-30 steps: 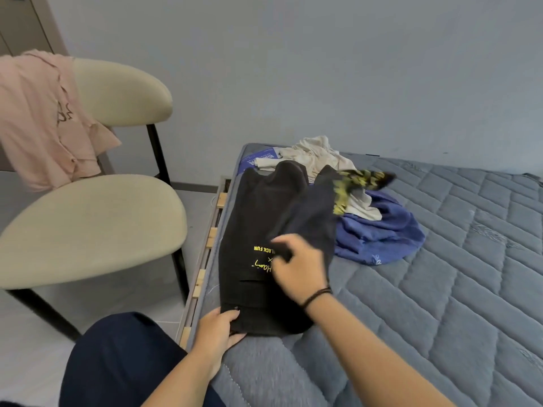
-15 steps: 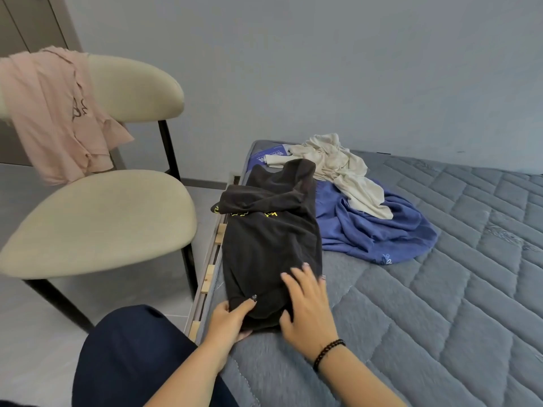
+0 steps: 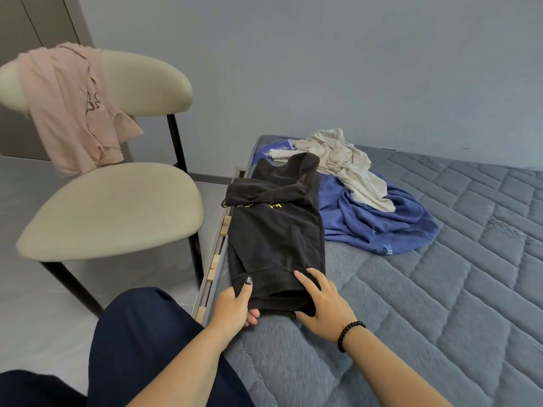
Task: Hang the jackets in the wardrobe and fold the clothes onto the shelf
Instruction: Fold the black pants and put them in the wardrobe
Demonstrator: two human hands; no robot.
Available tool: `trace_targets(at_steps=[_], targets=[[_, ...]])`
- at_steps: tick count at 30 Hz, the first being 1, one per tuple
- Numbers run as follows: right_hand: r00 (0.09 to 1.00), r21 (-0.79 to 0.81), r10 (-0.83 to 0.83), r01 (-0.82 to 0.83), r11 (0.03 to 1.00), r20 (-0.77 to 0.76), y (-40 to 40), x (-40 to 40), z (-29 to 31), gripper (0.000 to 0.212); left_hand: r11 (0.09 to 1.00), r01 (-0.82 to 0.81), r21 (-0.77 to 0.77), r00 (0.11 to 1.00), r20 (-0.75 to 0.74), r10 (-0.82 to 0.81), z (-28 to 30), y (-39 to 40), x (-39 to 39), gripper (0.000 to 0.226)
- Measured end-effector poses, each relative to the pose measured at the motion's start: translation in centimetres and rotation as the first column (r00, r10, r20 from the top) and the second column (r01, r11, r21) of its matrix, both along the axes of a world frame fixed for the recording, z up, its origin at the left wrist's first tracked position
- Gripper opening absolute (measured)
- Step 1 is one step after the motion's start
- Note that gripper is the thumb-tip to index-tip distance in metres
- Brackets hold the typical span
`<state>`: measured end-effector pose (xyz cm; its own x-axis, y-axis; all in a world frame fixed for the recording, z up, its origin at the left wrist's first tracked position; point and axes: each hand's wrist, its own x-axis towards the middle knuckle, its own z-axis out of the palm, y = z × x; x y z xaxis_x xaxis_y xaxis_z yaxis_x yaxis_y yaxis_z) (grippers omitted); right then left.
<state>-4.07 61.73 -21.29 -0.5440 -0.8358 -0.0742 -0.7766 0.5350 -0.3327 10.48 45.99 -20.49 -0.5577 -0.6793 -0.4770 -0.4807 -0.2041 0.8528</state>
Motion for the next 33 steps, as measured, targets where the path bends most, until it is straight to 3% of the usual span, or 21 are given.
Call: trace_targets(at_steps=[4,8,12,14,17,20,23,28,31,33], targets=[[1.000,-0.124,-0.026,0.026,0.992,-0.005,0.7,-0.5,-0.3,0.063,0.995,0.028,0.093,1.000,-0.014,-0.026,0.8,-0.1,0.5,0.045],[0.975,-0.261,0.023,-0.082,0.962,-0.221,3.4,-0.5,-0.2,0.060,0.954,0.245,0.171,0.969,-0.005,-0.248,1.4,-0.2,2.0,0.038],[0.959,-0.278,0.041,-0.123,0.953,-0.281,7.8,2.9,-1.7,0.055,0.803,0.522,0.287,0.777,0.228,-0.586,0.8,0.4,3.8,0.038],[0.953,-0.241,0.033,-0.109,0.964,-0.301,9.3,5.2,-3.1,0.057,0.765,0.576,0.287,0.692,0.327,-0.643,0.4,0.9,4.2,0.035],[0.961,-0.154,0.011,-0.055,0.987,-0.275,9.7,6.8,-3.4,0.058,0.815,0.562,0.140,0.722,0.397,-0.566,-0.2,1.0,4.5,0.033],[0.941,-0.049,-0.019,0.003,0.999,-0.338,9.2,7.1,-1.8,0.047,0.896,0.442,0.030,0.834,0.355,-0.423,-0.1,0.7,4.7,0.036],[0.954,-0.042,-0.109,0.101,0.994,-0.278,8.1,7.1,-0.3,0.048,0.952,0.305,-0.037,0.915,0.290,-0.282,-0.2,0.4,4.4,0.035],[0.950,-0.190,-0.260,0.226,0.955,-0.175,3.5,4.6,2.3,0.045,0.997,0.070,-0.020,0.987,0.146,-0.066,-0.6,-0.6,3.2,0.020],[0.973,-0.242,-0.216,0.191,0.951,-0.080,-0.1,2.3,3.3,0.026,0.993,-0.090,0.073,0.995,0.043,0.087,-0.8,-1.4,2.5,0.013],[0.984,-0.243,-0.174,0.157,0.957,-0.047,-2.9,0.7,3.5,0.026,0.975,-0.177,0.134,0.983,-0.019,0.181,-1.0,-2.4,1.6,0.010]])
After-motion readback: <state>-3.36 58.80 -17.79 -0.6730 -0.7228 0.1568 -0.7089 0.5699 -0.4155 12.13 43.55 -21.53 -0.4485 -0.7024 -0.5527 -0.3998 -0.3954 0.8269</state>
